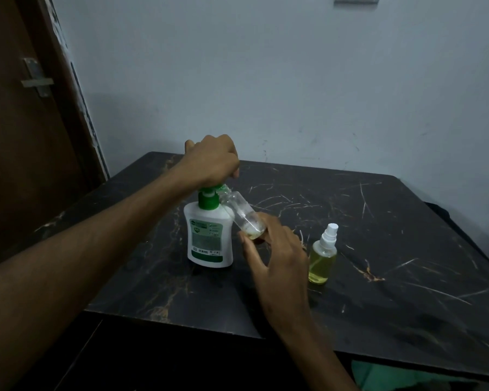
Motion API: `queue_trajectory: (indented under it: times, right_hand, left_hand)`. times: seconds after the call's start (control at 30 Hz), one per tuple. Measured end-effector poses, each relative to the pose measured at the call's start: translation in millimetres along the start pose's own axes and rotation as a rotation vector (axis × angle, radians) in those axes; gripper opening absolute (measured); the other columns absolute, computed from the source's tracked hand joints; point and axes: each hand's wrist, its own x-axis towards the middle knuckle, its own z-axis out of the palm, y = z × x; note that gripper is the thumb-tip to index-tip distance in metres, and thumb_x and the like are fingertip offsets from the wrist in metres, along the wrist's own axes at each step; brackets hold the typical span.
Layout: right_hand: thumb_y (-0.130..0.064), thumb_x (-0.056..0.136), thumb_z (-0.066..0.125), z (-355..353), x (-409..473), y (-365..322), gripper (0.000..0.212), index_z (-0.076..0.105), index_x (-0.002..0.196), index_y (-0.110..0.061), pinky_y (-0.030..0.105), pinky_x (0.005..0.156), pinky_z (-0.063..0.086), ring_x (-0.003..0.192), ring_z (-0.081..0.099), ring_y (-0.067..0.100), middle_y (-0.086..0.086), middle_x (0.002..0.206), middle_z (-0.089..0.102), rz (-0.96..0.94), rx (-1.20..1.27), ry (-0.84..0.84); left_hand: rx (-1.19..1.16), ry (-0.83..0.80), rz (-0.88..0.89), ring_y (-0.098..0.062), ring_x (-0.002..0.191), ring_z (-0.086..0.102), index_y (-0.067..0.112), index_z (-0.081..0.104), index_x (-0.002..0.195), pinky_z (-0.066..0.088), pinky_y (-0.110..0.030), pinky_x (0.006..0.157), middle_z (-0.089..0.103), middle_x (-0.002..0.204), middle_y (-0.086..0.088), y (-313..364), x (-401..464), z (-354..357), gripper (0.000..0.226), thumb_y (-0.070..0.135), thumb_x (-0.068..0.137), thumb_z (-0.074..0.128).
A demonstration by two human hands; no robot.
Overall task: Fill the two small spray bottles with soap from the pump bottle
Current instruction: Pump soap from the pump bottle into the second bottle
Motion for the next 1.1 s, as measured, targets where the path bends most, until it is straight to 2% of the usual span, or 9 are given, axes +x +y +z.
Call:
queue_trajectory:
  times: [0.83,1.1]
  right_hand:
    - [-0.063,0.100,0.047,-2.6,-1.6,-4.2,0.040,0.053,0.132,-0.040,0.031,0.080,0.053,0.095,0.059,0.010,-0.013,0.105,0.062,-0.010,-0.023,0.027]
    - [-0.062,0.101,0.049,-3.8,-1.7,-5.1,0.039,0.059,0.127,-0.035,0.031,0.077,0.052,0.091,0.058,0.009,-0.013,0.103,0.062,-0.012,-0.019,0.039]
  left_hand:
    - [0.024,-0.004,0.036,-0.021,0.104,0.061,0.019,0.080,0.090,0.029,-0.048,0.100,0.075,0.111,0.003,1.7,0.2,-1.5,0.015,0.019,0.091,0.065]
    - [0.015,-0.023,0.035,-0.023,0.107,0.062,0.019,0.081,0.088,0.032,-0.050,0.103,0.075,0.111,0.005,0.1,0.2,0.7,0.015,0.022,0.092,0.066]
